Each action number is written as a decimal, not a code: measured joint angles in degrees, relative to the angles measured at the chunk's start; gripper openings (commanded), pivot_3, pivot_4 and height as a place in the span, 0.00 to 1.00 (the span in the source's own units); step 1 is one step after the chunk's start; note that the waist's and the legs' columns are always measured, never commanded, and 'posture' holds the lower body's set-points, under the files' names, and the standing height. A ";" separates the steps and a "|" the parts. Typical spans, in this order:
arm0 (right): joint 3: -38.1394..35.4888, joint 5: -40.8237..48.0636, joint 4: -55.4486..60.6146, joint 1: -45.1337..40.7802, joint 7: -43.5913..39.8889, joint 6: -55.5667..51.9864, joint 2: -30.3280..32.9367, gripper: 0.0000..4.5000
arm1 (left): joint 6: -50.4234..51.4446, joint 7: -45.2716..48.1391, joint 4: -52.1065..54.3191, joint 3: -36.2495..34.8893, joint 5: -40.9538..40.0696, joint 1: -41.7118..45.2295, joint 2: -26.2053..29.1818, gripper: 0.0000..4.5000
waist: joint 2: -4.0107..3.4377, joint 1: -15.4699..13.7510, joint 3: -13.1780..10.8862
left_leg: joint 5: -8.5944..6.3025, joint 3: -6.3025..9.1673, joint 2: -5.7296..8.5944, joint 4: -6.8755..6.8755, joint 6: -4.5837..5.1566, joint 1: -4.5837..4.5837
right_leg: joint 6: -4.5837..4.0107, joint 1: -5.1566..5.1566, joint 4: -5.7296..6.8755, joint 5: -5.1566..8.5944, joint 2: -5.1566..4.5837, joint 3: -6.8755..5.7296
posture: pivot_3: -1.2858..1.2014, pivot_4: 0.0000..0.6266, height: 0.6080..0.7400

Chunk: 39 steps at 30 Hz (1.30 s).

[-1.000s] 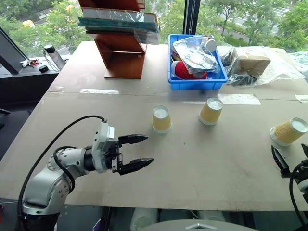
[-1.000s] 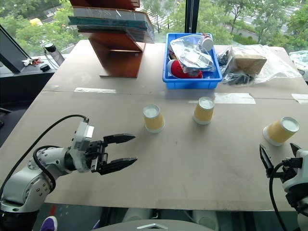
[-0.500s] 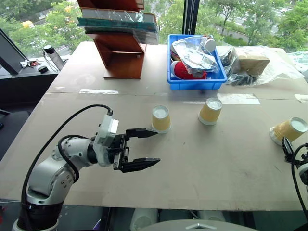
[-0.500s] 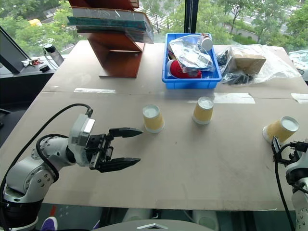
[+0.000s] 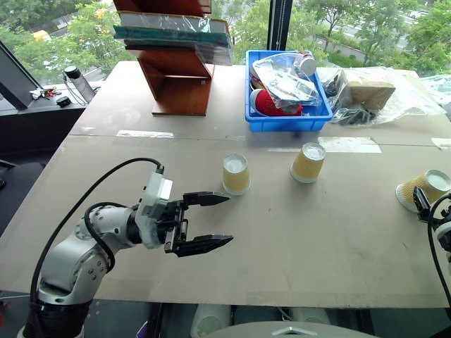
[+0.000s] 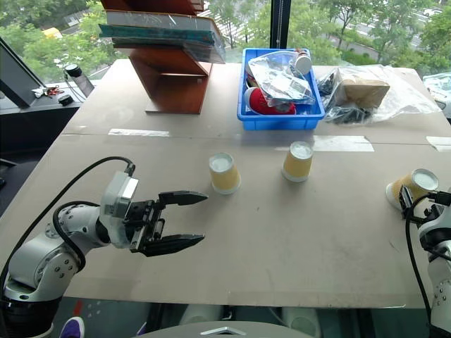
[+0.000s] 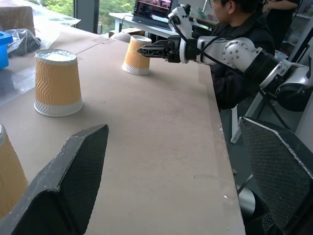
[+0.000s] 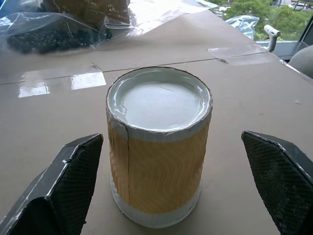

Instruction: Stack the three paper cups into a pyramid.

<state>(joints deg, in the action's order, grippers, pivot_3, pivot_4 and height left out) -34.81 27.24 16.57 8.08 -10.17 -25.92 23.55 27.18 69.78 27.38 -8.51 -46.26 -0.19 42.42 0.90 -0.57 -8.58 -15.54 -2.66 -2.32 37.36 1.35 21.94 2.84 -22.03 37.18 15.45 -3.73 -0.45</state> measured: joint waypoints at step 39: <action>17.71 18.50 29.91 -0.38 -19.88 -14.39 17.83 0.53 | -6.74 2.51 -5.56 -4.80 4.63 -7.26 -0.92 1.00 | 0.05 0.94 -0.18 | 0.00 0.12 -0.12 0.05 0.00 0.05 | 0.00 -0.01 0.00 0.00 0.04 -0.09 | 0.52 0.24 1.00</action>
<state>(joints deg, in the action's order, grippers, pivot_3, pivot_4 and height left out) -17.10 45.74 46.48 7.69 -30.06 -40.31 41.38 20.44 72.29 21.82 -13.31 -41.63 -7.45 41.49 0.96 0.38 -8.76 -15.55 -2.54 -2.44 37.41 1.35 21.99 2.84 -22.04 37.18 15.45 -3.69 -0.54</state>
